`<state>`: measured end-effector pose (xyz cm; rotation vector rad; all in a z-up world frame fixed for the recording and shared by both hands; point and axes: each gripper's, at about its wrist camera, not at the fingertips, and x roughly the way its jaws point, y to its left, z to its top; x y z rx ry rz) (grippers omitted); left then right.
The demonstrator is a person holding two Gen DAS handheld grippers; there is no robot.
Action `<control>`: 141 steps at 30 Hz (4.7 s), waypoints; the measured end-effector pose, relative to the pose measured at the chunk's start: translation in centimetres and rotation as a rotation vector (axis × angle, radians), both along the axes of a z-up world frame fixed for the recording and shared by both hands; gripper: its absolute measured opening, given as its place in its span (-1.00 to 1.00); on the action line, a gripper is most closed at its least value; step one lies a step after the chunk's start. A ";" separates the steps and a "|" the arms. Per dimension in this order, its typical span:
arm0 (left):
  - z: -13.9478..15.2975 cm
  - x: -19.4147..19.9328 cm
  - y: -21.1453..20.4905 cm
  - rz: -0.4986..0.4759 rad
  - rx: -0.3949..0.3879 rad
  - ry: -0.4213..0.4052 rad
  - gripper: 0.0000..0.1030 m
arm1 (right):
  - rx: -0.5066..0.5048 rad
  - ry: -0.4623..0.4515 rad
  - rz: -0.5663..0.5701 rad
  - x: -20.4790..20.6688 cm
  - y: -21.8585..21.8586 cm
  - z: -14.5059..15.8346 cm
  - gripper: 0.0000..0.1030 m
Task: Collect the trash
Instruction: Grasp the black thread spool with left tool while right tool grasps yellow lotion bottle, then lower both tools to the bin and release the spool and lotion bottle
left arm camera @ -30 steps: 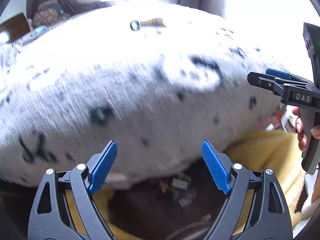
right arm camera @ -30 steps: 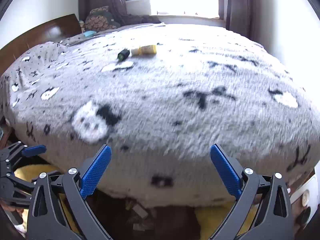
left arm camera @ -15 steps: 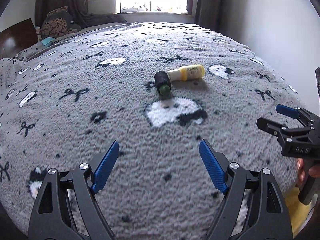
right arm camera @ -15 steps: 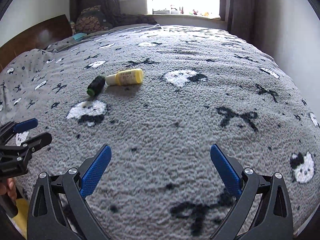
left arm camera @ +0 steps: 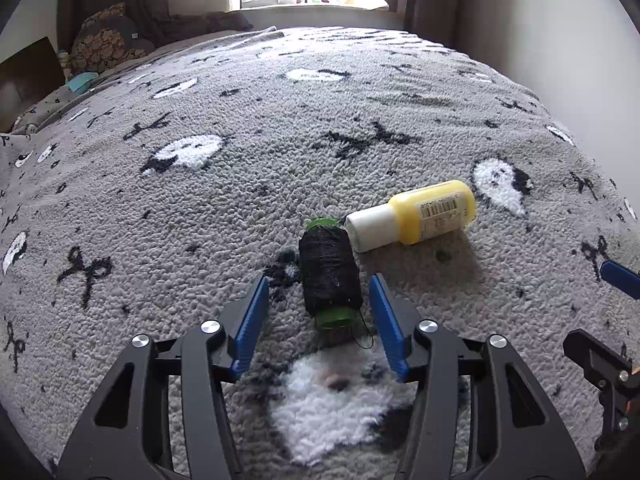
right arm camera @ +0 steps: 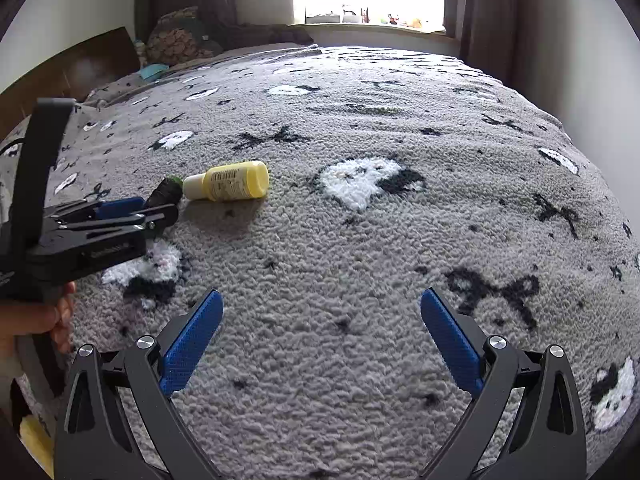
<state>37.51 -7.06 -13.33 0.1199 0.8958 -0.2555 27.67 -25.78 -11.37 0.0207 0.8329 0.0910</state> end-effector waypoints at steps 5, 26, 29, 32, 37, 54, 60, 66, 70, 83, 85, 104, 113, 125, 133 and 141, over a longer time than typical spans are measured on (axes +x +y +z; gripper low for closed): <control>0.5 0.1 0.8 -0.002 -0.007 -0.003 -0.52 | 0.027 0.011 0.009 2.4 1.4 0.2 0.93; 1.6 -4.0 8.7 0.025 0.027 -0.028 -0.52 | -0.010 0.081 -0.027 11.8 10.4 -2.0 0.64; 1.6 -4.4 8.5 0.017 0.023 -0.030 -0.52 | -0.010 0.079 -0.033 11.5 9.8 -1.9 0.64; 1.6 -5.3 8.0 0.007 0.030 -0.027 -0.52 | -0.020 0.074 -0.037 10.4 9.1 -1.4 0.64; 1.9 -7.7 7.3 -0.002 0.032 -0.035 -0.52 | -0.044 0.013 -0.046 5.9 7.2 0.7 0.64; 1.6 -26.5 3.9 -0.143 -0.019 -0.098 -0.52 | -0.140 -0.197 -0.014 -19.2 2.7 4.7 0.64; -0.2 -32.0 3.9 -0.145 0.011 -0.087 -0.52 | -0.095 -0.156 -0.035 -25.1 2.2 2.6 0.64; -2.2 -36.1 3.8 -0.158 0.027 -0.058 -0.52 | -0.076 -0.097 -0.042 -28.9 2.8 -0.7 0.64; -4.1 -37.6 3.8 -0.166 0.010 0.000 -0.52 | -0.057 0.002 0.000 -28.9 3.9 -4.4 0.64; -13.7 -38.1 3.7 -0.139 0.010 0.239 -0.52 | 0.028 0.177 0.041 -28.4 5.5 -11.7 0.64; -14.6 -38.0 3.7 -0.148 0.002 0.269 -0.52 | 0.056 0.214 0.045 -28.3 5.4 -12.8 0.64; -19.5 -36.4 3.4 -0.155 -0.052 0.450 -0.51 | 0.205 0.388 0.101 -27.4 5.4 -17.7 0.64; -20.3 -36.4 3.5 -0.139 -0.050 0.445 0.04 | 0.196 0.368 0.087 -27.0 5.6 -18.0 0.89; -17.1 -36.1 4.7 -0.104 -0.035 0.375 0.60 | 0.148 0.309 0.049 -26.9 4.3 -15.2 0.93; -11.1 -35.9 6.1 -0.068 -0.028 0.209 0.84 | 0.081 0.168 0.010 -27.2 2.8 -9.7 0.93; -2.6 -35.9 5.8 -0.065 -0.013 -0.027 0.84 | -0.004 -0.053 -0.043 -28.0 1.1 -1.5 0.93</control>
